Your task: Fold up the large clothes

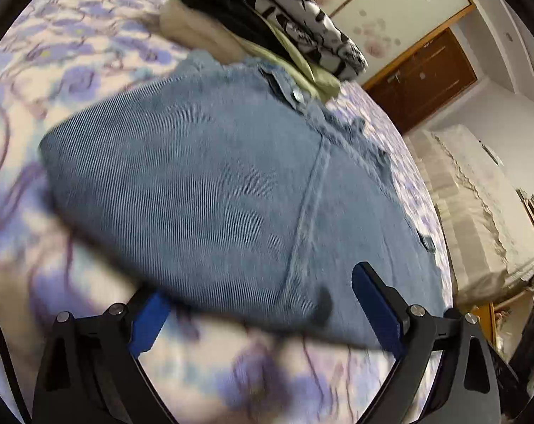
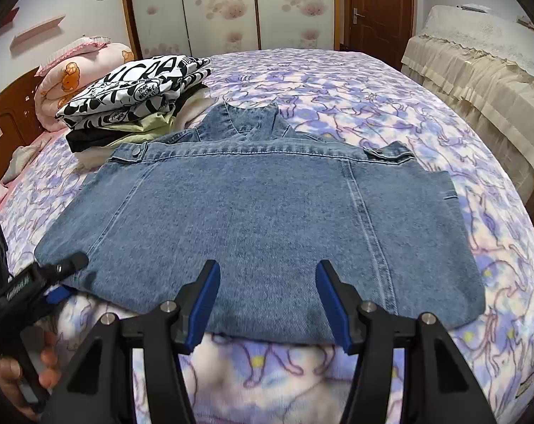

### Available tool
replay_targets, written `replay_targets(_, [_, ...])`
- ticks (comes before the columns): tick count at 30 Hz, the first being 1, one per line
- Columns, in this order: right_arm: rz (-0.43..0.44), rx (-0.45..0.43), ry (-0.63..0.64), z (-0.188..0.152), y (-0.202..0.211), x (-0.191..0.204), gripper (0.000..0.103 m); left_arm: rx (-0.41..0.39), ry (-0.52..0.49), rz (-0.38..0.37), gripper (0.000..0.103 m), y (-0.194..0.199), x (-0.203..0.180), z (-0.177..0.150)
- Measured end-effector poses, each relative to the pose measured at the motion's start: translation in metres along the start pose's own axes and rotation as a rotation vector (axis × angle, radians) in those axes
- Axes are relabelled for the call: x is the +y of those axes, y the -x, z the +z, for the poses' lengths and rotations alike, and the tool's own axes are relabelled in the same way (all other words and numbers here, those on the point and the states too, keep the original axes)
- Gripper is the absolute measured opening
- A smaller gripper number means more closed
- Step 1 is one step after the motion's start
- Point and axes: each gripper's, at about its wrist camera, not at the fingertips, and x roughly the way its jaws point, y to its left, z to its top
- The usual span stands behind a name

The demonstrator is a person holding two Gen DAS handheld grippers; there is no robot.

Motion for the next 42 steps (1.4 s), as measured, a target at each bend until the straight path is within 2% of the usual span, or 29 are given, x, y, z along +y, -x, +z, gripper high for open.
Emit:
replay_targets(6, [-0.002,-0.005,-0.002,0.009,-0.012,-0.002,0.056,-0.055,0.050,0.021,0.095,-0.020,0.003,0.033])
replay_targets(8, [0.003,-0.007,0.002,0.014,-0.017,-0.004,0.056,-0.098,0.091,0.035,0.081,-0.021,0.004,0.040])
replay_targets(10, [0.016,-0.012,0.013,0.020,-0.021,-0.003,0.056,-0.120,0.105,0.074,0.041,-0.019,0.005,0.044])
replay_targets(12, [0.016,-0.020,0.041,0.028,-0.028,0.003,0.056,-0.122,0.106,0.101,0.022,-0.017,0.005,0.047])
replay_targets(13, [0.010,-0.027,0.060,0.031,-0.032,0.007,0.056,-0.128,0.100,0.098,0.018,-0.015,0.004,0.047])
replay_targets(15, [-0.007,-0.038,0.093,0.036,-0.042,0.015,0.048,-0.145,0.063,0.108,0.013,-0.006,-0.002,0.046])
replay_targets(17, [-0.015,-0.006,0.129,0.040,-0.060,0.024,0.018,-0.184,-0.033,0.140,0.010,0.005,-0.022,0.046])
replay_targets(19, [-0.008,0.079,0.146,0.040,-0.088,0.030,0.006,-0.219,-0.105,0.160,0.009,0.015,-0.039,0.044])
replay_targets(21, [-0.028,0.150,0.173,0.034,-0.111,0.034,0.005,-0.255,-0.174,0.159,0.008,0.026,-0.059,0.041])
replay_targets(25, [-0.063,0.140,0.226,0.029,-0.113,0.044,0.005,-0.312,-0.294,0.170,0.008,0.043,-0.096,0.035])
replay_targets(27, [-0.027,0.153,0.199,0.031,-0.112,0.038,0.005,-0.331,-0.355,0.168,0.008,0.048,-0.117,0.033])
replay_targets(29, [0.056,0.189,0.124,0.036,-0.108,0.023,0.004,-0.343,-0.415,0.167,0.007,0.050,-0.139,0.032])
replay_targets(31, [0.133,0.234,0.039,0.038,-0.101,0.002,0.002,-0.348,-0.472,0.159,0.007,0.053,-0.162,0.028])
replay_targets(33, [0.147,0.228,-0.002,0.036,-0.083,-0.021,0.002,-0.346,-0.529,0.133,0.007,0.052,-0.188,0.023])
replay_targets(38, [0.080,0.161,-0.061,0.026,-0.030,-0.091,0.002,-0.313,-0.637,0.034,0.007,0.033,-0.262,-0.005])
replay_targets(42, [-0.017,0.091,-0.201,0.007,0.012,-0.165,0.002,-0.254,-0.713,-0.034,0.007,-0.004,-0.313,-0.044])
